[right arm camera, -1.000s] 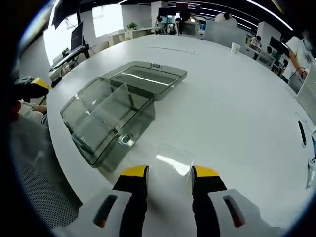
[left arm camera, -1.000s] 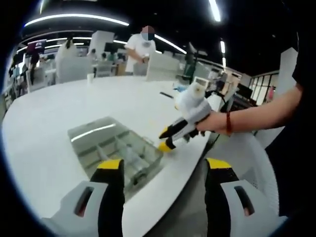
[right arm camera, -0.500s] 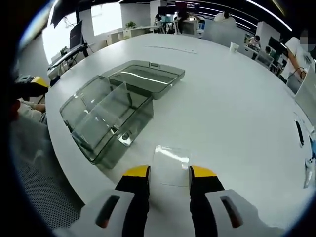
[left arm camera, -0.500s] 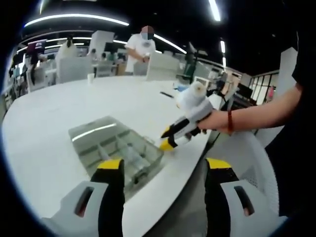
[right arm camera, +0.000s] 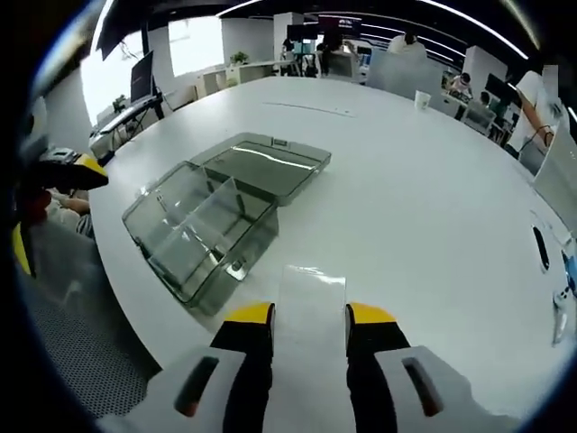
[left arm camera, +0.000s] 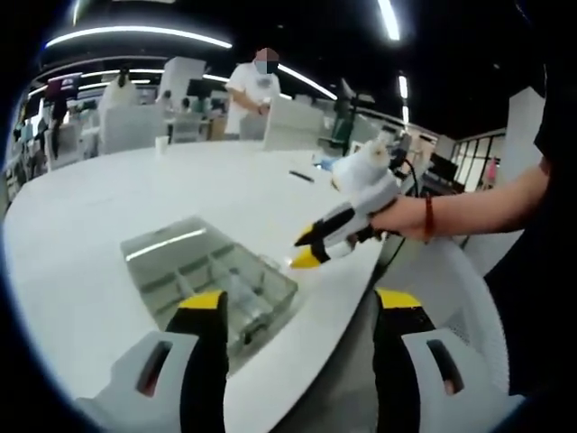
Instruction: Insert the divider into the dual guide fixture by aligning both edges with the guide slots and pushing it downward to the bottom, including one-sided entry, uneven engagement, binding, and posture correction.
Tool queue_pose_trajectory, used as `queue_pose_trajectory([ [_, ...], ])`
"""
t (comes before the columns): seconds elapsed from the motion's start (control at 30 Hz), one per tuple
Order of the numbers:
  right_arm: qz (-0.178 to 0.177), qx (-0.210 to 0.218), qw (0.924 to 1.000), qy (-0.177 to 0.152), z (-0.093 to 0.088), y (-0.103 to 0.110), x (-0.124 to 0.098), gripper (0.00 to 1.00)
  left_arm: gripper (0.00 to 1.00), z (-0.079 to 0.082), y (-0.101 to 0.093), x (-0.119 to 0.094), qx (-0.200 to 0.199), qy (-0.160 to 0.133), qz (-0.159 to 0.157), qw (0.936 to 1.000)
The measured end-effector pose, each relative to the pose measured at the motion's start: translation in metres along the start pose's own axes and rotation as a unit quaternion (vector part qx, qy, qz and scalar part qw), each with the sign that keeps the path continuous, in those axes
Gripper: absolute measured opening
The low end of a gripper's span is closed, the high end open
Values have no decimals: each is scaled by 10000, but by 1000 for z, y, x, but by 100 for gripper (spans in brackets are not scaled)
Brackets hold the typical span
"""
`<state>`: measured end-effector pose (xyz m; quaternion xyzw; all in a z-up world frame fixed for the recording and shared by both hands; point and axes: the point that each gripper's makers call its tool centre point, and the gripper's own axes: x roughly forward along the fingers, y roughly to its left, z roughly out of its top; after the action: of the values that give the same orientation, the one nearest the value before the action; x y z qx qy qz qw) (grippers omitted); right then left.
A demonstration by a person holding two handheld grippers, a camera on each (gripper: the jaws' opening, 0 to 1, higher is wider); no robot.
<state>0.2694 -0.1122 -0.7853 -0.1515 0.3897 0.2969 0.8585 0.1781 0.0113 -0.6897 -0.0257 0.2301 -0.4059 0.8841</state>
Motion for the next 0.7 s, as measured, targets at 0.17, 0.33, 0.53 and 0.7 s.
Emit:
queue_pose_trajectory([
  [0.17,-50,28,9997,-219,14,0,-9,27,62,0,2,2,-38,-1,-7,10000],
  [0.33,-40,-168,9985,-511,30,7,-18,27,62,3,4,2,-74,-98,43,9999],
  [0.53,127,-363,9949,-936,58,24,-31,27,62,14,9,-2,-340,-467,163,9982],
  [0.7,227,-623,9927,-1011,67,42,-32,27,62,14,10,-5,-377,-508,215,9978],
])
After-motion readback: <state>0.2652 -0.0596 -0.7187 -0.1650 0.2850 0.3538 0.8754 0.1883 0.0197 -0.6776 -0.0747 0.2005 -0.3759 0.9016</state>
